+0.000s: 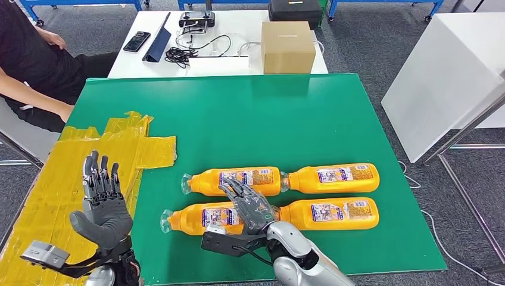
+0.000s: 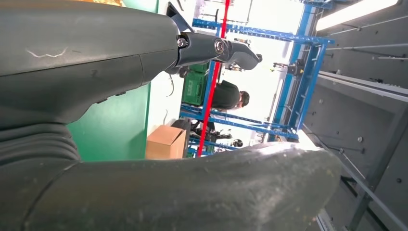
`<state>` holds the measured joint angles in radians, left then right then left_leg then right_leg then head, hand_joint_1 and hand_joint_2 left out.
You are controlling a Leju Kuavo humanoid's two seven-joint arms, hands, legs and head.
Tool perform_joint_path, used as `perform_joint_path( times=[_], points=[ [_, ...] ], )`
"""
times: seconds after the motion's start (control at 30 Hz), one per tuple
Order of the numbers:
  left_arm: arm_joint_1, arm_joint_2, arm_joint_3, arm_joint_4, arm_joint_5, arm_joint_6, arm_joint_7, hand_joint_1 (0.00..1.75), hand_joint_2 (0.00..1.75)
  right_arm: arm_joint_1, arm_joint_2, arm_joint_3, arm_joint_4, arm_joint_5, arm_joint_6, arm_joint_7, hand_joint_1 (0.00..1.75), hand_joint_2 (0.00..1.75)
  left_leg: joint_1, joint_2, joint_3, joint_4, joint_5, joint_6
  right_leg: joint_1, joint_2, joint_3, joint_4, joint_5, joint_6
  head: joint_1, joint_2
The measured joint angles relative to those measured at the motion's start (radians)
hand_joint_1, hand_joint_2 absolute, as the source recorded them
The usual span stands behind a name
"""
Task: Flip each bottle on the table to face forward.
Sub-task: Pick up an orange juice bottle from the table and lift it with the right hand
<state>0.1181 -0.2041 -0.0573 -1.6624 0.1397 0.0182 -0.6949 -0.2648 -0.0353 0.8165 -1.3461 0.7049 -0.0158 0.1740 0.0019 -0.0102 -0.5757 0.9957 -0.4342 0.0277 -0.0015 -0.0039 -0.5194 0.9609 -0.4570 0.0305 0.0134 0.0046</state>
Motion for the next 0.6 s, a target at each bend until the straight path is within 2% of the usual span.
perform_joint_path(
  times=[0.23, 0.4, 0.6],
  points=[
    [-0.007, -0.003, 0.003, 0.000, 0.011, -0.001, 0.007, 0.00, 0.00, -0.027, -0.001, 0.023, 0.012, -0.011, 0.039, 0.023, 0.00, 1.75, 0.000, 0.000, 0.000, 0.000, 0.000, 0.000, 0.000, 0.000, 0.000, 0.000, 0.000, 0.000, 0.000, 0.000],
    [-0.019, -0.004, 0.008, 0.008, 0.024, -0.004, 0.007, 0.00, 0.00, -0.054, -0.002, 0.039, 0.026, -0.035, 0.068, 0.006, 0.00, 1.75, 0.000, 0.000, 0.000, 0.000, 0.000, 0.000, 0.000, 0.000, 0.000, 0.000, 0.000, 0.000, 0.000, 0.000],
    [-0.039, -0.005, 0.013, 0.025, 0.049, -0.009, 0.011, 0.00, 0.00, -0.121, -0.017, 0.113, 0.056, -0.027, 0.192, 0.011, 0.00, 1.75, 0.000, 0.000, 0.000, 0.000, 0.000, 0.000, 0.000, 0.000, 0.000, 0.000, 0.000, 0.000, 0.000, 0.000]
  ],
)
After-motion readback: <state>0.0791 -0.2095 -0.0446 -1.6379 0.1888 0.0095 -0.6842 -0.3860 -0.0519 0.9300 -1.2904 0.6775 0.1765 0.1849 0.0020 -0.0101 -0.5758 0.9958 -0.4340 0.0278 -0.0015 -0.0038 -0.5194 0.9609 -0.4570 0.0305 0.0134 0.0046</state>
